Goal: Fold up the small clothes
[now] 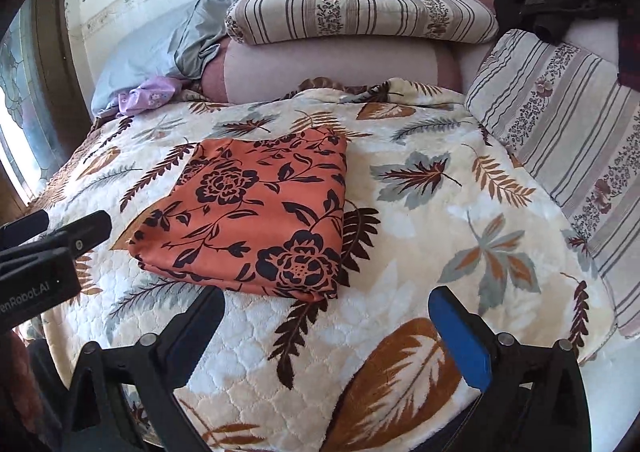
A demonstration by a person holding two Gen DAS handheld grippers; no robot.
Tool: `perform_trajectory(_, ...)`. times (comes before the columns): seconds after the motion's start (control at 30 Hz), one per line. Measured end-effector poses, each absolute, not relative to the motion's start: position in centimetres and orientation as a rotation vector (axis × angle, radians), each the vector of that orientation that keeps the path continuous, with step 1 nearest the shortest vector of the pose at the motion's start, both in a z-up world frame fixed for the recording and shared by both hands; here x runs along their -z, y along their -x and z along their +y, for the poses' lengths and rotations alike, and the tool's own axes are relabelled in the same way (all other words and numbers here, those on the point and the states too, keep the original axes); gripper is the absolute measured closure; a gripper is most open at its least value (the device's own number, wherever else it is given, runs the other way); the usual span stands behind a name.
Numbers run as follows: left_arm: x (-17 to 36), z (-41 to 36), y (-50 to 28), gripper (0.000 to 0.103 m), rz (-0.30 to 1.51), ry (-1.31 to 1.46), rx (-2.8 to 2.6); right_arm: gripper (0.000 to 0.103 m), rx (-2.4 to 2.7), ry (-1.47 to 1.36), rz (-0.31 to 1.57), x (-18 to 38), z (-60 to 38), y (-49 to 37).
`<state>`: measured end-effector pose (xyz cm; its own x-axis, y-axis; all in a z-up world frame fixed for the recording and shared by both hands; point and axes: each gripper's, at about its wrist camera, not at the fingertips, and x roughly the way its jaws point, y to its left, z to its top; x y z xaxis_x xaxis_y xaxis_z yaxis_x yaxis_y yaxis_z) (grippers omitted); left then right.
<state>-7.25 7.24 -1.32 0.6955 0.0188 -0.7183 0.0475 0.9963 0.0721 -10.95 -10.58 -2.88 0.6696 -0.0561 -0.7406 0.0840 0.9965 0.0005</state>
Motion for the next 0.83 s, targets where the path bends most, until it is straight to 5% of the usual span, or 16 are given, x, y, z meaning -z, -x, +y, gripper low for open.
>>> perform_trajectory(0.83,1.7,6.5,5.2,0.007,0.813,-0.084,0.022,0.0,0.099,0.012,0.804,2.4,-9.4,8.4)
